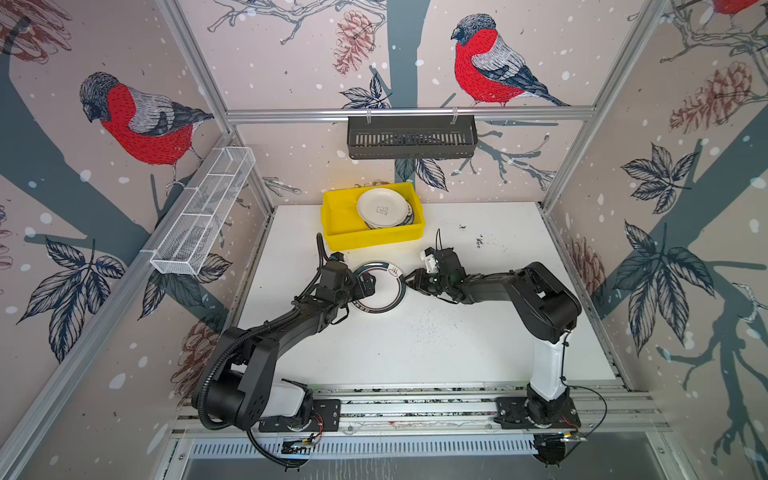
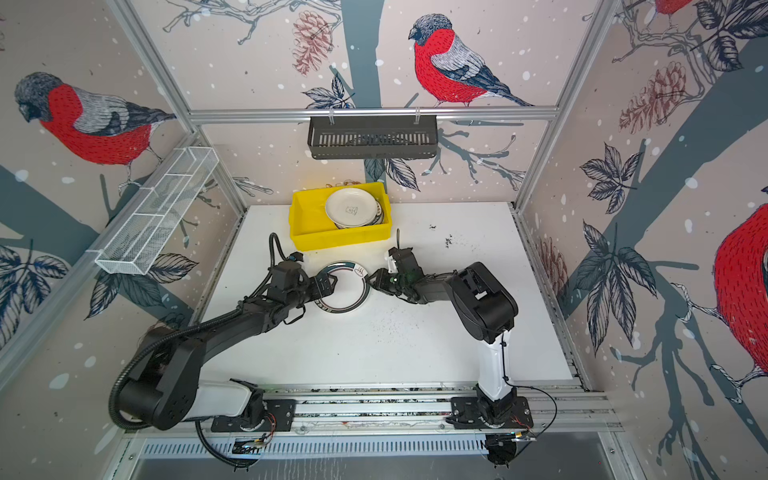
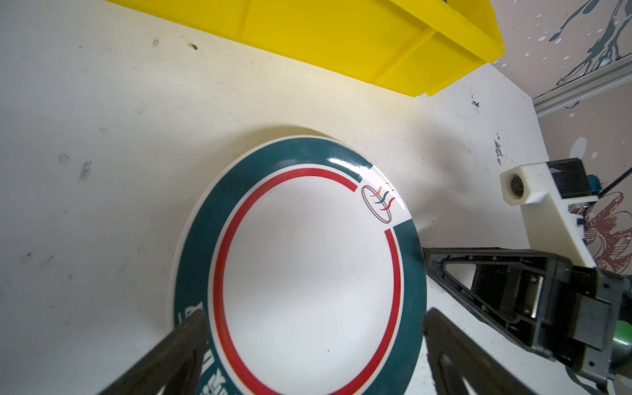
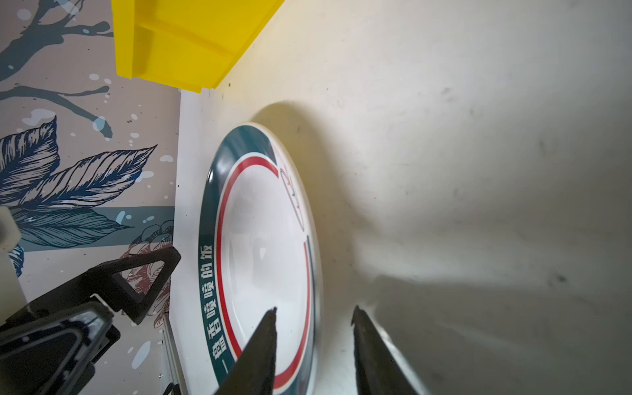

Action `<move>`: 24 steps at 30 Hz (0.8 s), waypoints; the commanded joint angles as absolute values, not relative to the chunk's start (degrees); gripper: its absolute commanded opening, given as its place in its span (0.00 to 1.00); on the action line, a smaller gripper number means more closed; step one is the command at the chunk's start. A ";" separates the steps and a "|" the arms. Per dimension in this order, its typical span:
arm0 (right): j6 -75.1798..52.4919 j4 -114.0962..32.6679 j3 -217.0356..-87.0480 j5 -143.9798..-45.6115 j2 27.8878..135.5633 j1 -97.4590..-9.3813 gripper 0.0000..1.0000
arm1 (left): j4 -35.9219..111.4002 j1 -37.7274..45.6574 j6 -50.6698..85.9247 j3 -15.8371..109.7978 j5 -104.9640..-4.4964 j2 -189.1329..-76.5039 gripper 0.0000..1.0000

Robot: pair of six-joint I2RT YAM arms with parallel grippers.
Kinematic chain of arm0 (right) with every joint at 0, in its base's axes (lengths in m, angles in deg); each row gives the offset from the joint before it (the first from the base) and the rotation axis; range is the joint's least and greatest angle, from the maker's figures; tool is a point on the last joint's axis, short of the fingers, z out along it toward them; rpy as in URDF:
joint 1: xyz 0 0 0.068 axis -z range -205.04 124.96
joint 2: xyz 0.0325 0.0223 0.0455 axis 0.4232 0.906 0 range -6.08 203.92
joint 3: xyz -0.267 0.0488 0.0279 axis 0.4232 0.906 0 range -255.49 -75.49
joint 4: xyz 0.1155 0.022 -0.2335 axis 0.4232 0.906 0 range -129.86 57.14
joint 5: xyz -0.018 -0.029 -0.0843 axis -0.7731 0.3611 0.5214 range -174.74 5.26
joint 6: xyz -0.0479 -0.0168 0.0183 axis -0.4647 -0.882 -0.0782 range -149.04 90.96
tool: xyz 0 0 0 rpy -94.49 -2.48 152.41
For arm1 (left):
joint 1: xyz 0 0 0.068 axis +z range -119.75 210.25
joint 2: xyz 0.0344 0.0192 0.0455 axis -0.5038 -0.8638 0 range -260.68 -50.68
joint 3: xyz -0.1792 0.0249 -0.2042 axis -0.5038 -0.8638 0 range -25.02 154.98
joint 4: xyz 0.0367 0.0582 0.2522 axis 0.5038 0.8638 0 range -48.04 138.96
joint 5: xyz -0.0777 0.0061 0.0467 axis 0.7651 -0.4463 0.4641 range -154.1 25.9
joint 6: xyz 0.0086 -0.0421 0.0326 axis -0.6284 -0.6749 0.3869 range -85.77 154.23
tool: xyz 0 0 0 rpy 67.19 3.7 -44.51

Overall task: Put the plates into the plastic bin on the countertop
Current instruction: 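Grip the green-and-red-rimmed plate edge with the right gripper and tilt it upright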

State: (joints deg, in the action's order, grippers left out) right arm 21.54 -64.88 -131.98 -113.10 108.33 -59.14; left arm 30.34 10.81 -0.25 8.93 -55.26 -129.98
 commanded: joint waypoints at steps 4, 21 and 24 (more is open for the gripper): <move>21.29 -65.56 -132.86 -110.71 109.04 -59.75 0.34 | 27.79 10.86 1.24 10.59 -54.74 -131.60 0.97; 15.69 -58.00 -138.24 -105.72 111.70 -60.19 0.16 | 25.17 11.50 9.11 12.04 -57.25 -133.08 0.97; 14.93 -57.31 -138.46 -105.22 111.43 -60.06 0.13 | 23.71 11.53 9.61 10.56 -57.41 -131.96 0.97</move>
State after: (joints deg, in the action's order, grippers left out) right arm 16.85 -59.68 -138.21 -107.35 111.48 -60.13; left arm 26.76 11.40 7.40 11.27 -56.72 -132.78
